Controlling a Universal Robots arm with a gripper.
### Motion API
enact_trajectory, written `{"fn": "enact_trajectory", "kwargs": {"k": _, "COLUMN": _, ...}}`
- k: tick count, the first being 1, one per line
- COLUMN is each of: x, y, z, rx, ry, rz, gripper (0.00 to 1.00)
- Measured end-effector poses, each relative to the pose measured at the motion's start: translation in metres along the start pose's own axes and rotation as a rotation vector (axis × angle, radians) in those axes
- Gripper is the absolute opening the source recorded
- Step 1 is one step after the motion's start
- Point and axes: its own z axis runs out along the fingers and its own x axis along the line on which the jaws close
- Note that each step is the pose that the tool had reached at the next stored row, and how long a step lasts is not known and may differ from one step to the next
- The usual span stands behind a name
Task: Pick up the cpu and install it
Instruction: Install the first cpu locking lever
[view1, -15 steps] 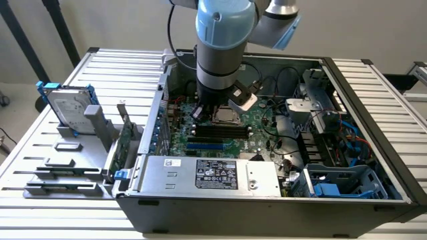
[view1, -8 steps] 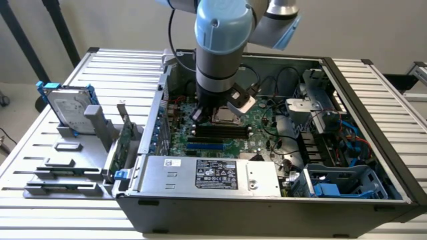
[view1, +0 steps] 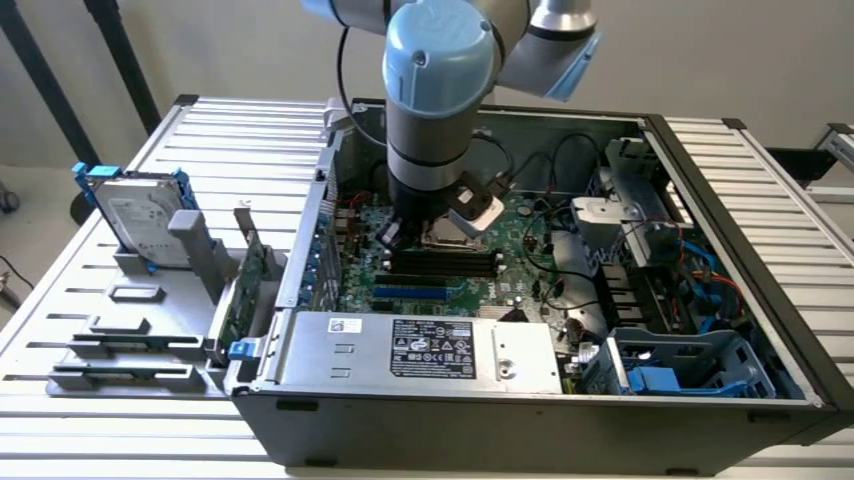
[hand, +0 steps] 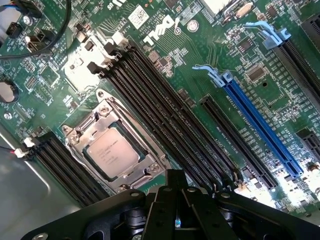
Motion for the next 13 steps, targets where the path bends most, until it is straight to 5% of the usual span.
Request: {"fn": "enact_trajectory", "kwargs": {"k": 13, "x": 0.0011, "y": -0.0045, "z": 0.0098, "rx": -0.0015, "ry": 0.0014, "rz": -0.001, "gripper": 0.11}}
